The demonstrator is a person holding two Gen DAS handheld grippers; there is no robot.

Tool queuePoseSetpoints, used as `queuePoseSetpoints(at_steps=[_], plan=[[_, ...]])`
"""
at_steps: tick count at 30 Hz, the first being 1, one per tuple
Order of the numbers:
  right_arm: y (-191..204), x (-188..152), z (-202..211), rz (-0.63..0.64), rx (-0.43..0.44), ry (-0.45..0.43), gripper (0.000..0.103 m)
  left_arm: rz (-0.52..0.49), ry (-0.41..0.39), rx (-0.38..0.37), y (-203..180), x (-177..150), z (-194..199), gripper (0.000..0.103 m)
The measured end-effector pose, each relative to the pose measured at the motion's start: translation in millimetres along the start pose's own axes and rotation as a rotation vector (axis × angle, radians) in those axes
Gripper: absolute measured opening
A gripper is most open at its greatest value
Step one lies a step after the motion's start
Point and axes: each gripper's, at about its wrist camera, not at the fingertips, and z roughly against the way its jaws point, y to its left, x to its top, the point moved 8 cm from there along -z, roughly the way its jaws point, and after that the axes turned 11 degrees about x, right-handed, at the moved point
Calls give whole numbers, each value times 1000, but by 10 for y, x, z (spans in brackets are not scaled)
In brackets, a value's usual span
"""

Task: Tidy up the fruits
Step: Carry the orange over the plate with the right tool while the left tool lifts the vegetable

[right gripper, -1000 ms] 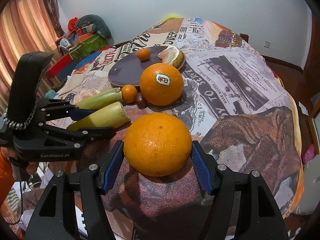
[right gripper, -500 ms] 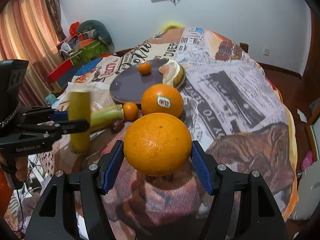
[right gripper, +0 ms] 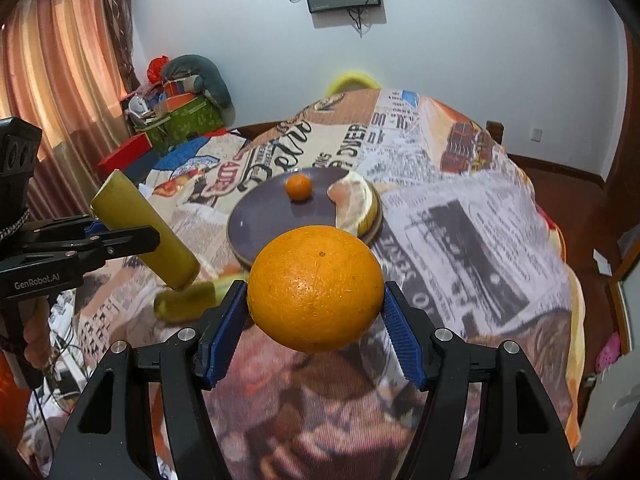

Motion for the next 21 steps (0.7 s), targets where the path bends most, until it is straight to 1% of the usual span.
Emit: queuePoseSetpoints(at_steps=[6,10,15,21], plan=[[-11,215,-67,20,-2,-22,63,27,-30,16,140,192,-42,34],[-33,340,-141,31,-3,-32,63,33,-33,20,201,281,-127,34],[-90,455,-294,33,-2,-30,63,35,-17,16,229,324,-299,34],[-179,523,-504,34,2,-9,63,31,24,8,224,316,-558,34]])
